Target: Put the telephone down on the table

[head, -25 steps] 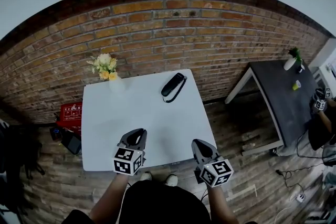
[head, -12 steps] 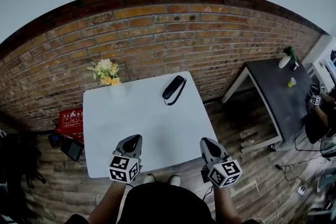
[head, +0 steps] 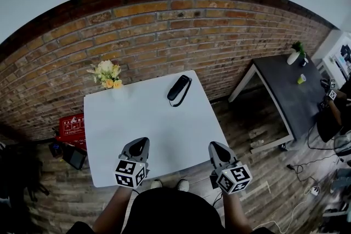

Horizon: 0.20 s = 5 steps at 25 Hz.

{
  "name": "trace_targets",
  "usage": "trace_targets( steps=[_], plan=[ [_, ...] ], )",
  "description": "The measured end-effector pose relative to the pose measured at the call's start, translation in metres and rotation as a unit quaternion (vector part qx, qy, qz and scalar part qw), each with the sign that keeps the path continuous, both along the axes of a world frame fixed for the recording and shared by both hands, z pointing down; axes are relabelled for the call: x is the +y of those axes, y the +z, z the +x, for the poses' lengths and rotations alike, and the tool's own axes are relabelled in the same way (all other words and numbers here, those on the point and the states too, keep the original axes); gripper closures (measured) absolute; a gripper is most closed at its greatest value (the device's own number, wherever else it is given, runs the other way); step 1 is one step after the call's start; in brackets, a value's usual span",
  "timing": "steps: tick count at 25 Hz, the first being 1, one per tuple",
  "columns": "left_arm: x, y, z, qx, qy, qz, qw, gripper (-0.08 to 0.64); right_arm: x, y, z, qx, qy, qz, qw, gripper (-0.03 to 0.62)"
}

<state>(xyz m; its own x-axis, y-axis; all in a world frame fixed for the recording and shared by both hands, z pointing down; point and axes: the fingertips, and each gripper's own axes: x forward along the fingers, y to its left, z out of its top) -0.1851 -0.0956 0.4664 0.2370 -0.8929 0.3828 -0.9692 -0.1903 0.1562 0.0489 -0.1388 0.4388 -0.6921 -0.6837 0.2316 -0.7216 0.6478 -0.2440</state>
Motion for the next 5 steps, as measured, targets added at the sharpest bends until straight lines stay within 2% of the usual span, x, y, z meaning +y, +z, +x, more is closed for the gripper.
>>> trace_targets(
  steps=[5],
  plan=[
    [-0.0019, 0.0039, 0.0012, -0.001, 0.003, -0.003, 1.0, 0.546, 0.0003, -0.001, 0.001, 0.002, -0.001, 0.003, 1.0, 0.571]
  ],
)
